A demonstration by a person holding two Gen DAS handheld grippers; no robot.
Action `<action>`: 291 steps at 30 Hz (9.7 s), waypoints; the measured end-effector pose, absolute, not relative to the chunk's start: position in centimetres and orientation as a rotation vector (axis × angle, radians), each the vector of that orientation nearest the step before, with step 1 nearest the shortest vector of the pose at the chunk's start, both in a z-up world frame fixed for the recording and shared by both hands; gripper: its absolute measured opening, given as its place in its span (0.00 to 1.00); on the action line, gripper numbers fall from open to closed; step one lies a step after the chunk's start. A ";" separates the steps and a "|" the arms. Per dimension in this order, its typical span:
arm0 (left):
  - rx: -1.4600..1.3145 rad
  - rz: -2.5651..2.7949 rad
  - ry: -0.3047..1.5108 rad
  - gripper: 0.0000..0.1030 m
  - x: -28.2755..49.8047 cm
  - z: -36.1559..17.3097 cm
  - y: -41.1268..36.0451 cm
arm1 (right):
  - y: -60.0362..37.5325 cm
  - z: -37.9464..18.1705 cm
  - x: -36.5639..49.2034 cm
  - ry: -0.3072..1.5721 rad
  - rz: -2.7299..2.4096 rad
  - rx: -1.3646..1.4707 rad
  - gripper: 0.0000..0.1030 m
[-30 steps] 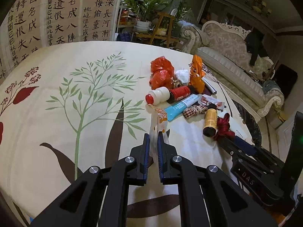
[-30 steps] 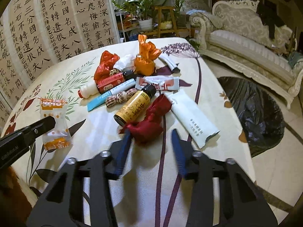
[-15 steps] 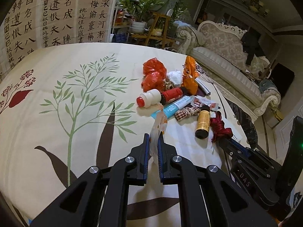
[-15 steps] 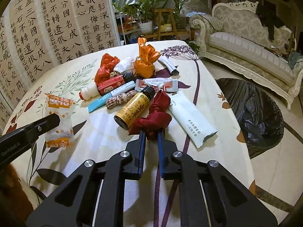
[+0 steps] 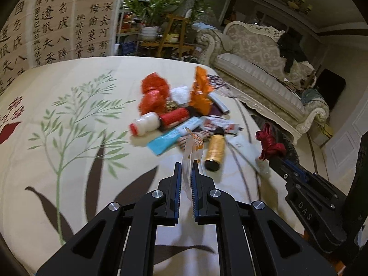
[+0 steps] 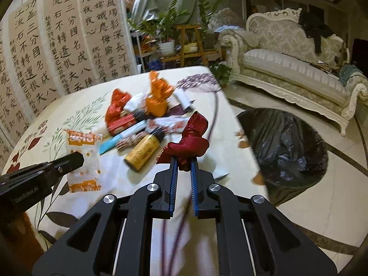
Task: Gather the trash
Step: 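Carry the wrapper and ribbon over the black bin while both tools open, then move both open tools back over the table, then grasp the gold bottle with the left tool while the right tool grasps the white tube, then carry the bottle and tube over the black bin while both tools open, then move both open tools back over the table, then grasp the blue tube with the left tool while the right tool grasps the checkered twine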
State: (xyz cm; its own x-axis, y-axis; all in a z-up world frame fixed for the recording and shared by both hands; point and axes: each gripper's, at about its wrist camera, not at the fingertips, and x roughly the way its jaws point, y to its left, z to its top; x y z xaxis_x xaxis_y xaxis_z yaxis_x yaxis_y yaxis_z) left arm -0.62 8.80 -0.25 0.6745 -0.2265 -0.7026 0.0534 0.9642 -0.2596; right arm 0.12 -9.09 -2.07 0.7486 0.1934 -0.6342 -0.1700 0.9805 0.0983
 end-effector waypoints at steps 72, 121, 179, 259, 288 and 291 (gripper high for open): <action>-0.058 -0.205 0.795 0.73 9.0 0.4 -3.0 | -22.1 -4.3 6.8 0.715 -0.018 0.211 0.53; -0.131 -0.054 0.845 0.73 2.9 -2.8 7.7 | -8.1 -5.7 3.5 0.792 0.191 -0.080 0.23; -0.075 -0.235 0.764 0.24 3.8 -0.3 1.4 | -14.3 -3.6 3.4 0.724 0.157 0.108 0.08; -0.076 -0.025 0.778 0.68 3.9 -2.2 8.6 | -10.0 -4.5 4.8 0.781 0.183 0.102 0.44; -0.184 0.068 0.796 0.68 2.7 -3.2 17.2 | 1.7 -5.0 7.0 0.877 0.229 -0.038 0.54; -0.178 0.058 0.795 0.68 2.8 -3.1 17.1 | 0.7 -5.0 6.4 0.873 0.206 -0.059 0.54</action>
State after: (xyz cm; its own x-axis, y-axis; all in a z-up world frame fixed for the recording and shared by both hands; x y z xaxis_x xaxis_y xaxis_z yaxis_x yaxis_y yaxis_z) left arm 2.76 17.07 -3.11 0.6997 -0.0156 -0.7142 -0.1184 0.9834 -0.1375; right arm 6.41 0.74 -5.00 0.6241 0.1549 -0.7658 -0.2034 0.9786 0.0322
